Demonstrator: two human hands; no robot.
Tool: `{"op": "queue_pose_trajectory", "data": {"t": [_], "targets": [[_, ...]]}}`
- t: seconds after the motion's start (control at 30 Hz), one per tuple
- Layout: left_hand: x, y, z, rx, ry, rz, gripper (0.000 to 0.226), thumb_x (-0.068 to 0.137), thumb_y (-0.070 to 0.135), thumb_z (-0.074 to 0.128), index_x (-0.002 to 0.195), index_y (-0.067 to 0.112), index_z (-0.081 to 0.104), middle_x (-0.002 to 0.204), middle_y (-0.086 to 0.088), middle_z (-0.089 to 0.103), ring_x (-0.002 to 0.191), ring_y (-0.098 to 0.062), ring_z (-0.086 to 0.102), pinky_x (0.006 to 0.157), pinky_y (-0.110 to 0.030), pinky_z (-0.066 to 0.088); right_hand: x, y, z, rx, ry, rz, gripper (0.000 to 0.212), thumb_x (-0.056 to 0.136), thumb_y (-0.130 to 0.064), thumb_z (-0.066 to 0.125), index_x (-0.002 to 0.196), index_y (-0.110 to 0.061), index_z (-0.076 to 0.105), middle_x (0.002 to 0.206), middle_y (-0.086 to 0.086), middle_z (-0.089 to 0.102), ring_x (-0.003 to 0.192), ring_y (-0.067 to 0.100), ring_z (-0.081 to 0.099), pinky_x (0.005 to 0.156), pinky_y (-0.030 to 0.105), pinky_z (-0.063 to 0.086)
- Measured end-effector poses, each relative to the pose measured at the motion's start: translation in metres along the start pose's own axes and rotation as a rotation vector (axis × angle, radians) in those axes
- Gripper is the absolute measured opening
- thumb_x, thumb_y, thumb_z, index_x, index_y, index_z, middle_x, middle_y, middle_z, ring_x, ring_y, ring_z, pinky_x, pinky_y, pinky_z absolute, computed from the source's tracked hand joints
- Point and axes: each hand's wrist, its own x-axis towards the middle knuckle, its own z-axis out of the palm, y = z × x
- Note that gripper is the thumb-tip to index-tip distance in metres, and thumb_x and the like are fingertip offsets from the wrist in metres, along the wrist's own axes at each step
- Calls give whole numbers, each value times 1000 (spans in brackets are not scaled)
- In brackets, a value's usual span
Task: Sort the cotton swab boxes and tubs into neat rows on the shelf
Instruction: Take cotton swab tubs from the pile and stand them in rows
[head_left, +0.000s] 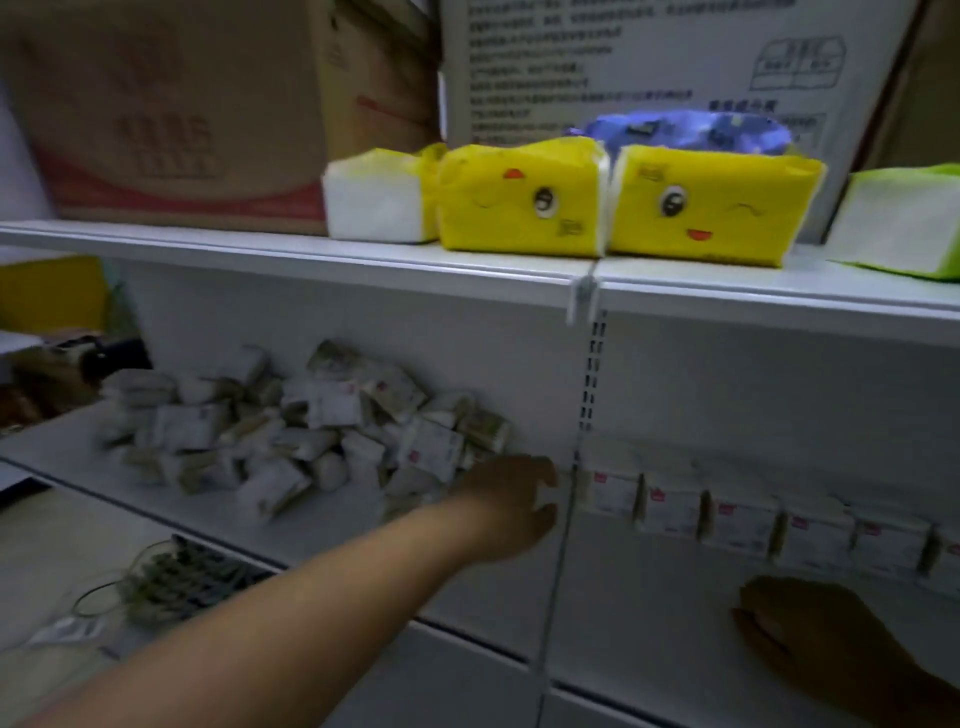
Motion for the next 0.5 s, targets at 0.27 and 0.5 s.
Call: {"op": "queue_pose_trajectory", "data": {"t": [0.27, 0.5], "targets": [[-97, -204, -135, 465, -103, -292, 61, 91, 49, 46, 144, 24, 31, 148, -8, 35, 130, -27, 39, 103, -39, 38, 140, -179, -85, 19, -75, -292, 58, 95, -50, 38, 148, -31, 23, 158, -3, 16, 143, 14, 21, 113, 24, 20], [-170, -304, -162, 445, -109, -379, 68, 95, 55, 34, 151, 25, 9, 160, -1, 2, 146, -17, 1, 117, -36, 8, 214, -312, -105, 77, -59, -438, 61, 94, -47, 43, 148, -28, 21, 159, -1, 3, 145, 16, 3, 115, 29, 10]]}}
